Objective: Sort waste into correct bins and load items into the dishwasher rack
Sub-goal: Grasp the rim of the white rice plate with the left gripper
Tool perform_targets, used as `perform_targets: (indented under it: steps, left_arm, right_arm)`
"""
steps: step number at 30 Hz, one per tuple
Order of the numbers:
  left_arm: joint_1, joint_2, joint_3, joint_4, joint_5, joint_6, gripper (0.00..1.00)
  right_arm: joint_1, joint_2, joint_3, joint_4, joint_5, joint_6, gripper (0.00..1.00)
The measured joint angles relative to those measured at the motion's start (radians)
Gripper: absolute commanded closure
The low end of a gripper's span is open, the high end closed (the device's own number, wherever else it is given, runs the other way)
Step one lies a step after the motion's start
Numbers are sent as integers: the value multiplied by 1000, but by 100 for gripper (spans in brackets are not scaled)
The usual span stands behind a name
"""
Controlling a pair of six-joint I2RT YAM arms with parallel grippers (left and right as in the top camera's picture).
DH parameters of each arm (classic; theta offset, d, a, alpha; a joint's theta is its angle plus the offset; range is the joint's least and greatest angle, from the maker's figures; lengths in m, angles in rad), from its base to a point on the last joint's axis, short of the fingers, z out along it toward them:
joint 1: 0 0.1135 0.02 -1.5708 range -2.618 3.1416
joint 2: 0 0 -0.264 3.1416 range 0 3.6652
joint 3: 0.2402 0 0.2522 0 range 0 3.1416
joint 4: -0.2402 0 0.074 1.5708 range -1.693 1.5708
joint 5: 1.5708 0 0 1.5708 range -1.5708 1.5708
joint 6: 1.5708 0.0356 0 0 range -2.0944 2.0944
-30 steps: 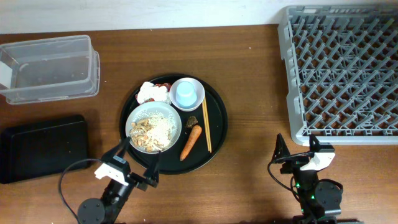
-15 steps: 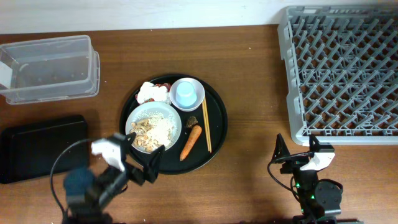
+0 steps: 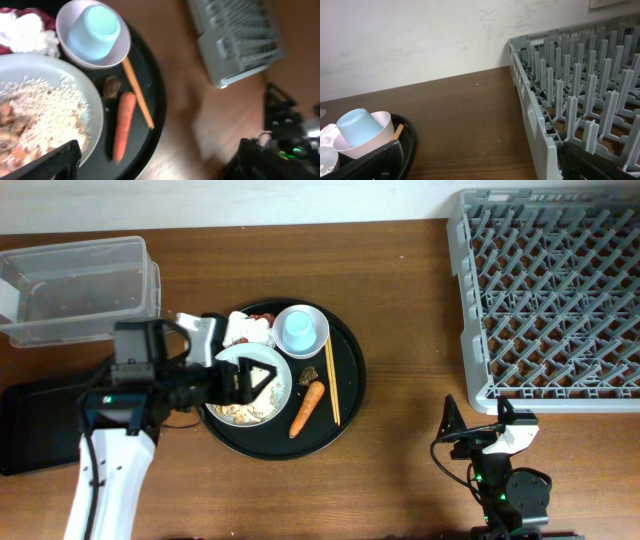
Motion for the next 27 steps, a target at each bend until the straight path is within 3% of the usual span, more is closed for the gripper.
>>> perform_targets:
  steps: [4,8,16,27]
  left_arm:
    - [-170,14,75,-90,-293,-49,0]
    - [-317,22,90,-27,-480,-84,1]
    - [-383,43,92,44,-573,-97,1]
    - [-387,330,190,-145,-692,-121,4]
  right_arm:
    - [0,0,0,0,0,-1,2]
    - [0,0,0,0,0,-1,2]
    - [0,0,0,0,0,-1,2]
    - [0,0,0,0,0,-2,2]
